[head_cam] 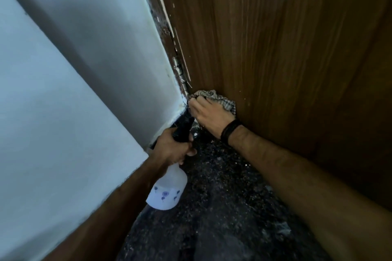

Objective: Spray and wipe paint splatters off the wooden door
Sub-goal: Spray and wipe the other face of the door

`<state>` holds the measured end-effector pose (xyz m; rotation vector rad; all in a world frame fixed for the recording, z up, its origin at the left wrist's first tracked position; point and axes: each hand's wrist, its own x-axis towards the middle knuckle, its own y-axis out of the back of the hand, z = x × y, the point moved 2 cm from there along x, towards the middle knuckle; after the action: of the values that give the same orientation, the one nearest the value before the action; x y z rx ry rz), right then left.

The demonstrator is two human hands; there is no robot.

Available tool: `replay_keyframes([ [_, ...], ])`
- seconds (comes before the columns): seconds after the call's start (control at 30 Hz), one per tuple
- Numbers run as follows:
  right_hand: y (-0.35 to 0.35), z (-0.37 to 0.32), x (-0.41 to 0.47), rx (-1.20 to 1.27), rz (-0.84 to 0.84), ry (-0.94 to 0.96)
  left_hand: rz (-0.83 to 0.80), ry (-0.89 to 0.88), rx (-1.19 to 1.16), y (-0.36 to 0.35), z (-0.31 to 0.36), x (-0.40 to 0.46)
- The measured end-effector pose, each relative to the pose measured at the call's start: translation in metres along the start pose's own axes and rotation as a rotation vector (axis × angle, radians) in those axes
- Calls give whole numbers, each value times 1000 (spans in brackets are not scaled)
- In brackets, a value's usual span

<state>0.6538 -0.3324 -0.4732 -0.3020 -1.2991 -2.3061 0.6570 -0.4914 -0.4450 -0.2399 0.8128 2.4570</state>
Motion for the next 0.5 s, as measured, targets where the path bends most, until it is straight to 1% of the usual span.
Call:
replay_keyframes([
  [0.1,2,2,-33,-40,-118,142,-24,-35,-11,-9,11,-1],
  [0.13,4,5,-43,-49,-143,164,-31,-50,-17,-14,15,-2],
  [0.17,10,11,-52,-48,-138,146,-38,-67,-28,-18,20,-4],
  [0.3,54,49,-66,-45,31,56,-78,-130,-110,-37,47,-21],
  [0.4,96,73,-78,-111,132,-53,-104,-198,-166,-42,74,-40],
  [0.47,112,84,-93,-118,129,-43,-115,-238,-185,-43,91,-53],
  [0.5,117,88,-99,-138,88,-29,-113,-255,-185,-43,98,-59],
])
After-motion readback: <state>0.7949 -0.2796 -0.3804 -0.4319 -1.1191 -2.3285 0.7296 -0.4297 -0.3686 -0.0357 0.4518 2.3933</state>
